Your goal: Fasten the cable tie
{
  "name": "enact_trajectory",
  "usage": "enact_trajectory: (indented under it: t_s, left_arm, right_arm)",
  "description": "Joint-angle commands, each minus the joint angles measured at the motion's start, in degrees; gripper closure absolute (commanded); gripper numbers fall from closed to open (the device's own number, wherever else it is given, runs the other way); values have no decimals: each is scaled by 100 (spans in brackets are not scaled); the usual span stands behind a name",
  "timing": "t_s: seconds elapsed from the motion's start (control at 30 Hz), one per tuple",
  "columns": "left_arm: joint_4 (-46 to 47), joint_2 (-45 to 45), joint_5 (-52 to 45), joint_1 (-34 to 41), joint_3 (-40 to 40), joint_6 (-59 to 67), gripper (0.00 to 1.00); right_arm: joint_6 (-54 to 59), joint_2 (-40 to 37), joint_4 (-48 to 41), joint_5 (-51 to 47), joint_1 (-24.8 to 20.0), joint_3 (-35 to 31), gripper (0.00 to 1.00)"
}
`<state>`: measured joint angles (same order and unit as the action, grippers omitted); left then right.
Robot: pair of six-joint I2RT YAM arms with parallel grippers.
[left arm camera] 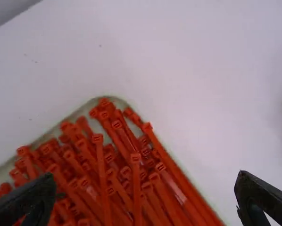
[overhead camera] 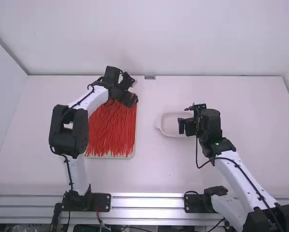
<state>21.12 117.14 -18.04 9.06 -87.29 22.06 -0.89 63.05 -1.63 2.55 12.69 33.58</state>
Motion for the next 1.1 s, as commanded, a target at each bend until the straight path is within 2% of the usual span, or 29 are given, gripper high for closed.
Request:
enact_trajectory:
  t_s: [0.0, 0.17, 0.27, 0.37, 0.43, 0.6, 0.9, 0.93, 1.0, 1.07]
  left_arm:
    - [-42, 295, -37, -15, -118, 179, 0]
    - [-256, 573, -33, -4, -120, 138, 5]
    - [-271, 621, -35, -4, -116, 136, 11]
    - [-267, 623, -35, -4, -116, 138, 23]
    - [-289, 623, -35, -4, -116, 138, 27]
    - [-358, 623, -37, -7, -116, 136, 32]
    - [-426, 728, -37, -4, -114, 136, 33]
    - [-431, 748, -37, -4, -114, 136, 35]
    - [-402, 776, -37, -4, -114, 136, 48]
    - [-398, 798, -37, -4, -114, 136, 51]
  right_arm:
    - [-13, 28, -22, -7, 0, 225, 0]
    - [-11, 31, -35, -9, 0, 223, 0]
    - [-13, 31, -35, -7, 0, 223, 0]
    - [-13, 28, -37, -4, 0, 225, 0]
    - [-11, 31, -39, -9, 0, 223, 0]
    - [-11, 31, -52, -7, 0, 223, 0]
    - [-9, 31, -57, -7, 0, 223, 0]
    - [-13, 31, -57, -7, 0, 223, 0]
    - [-11, 31, -35, -9, 0, 203, 0]
    - [-11, 31, -44, -4, 0, 201, 0]
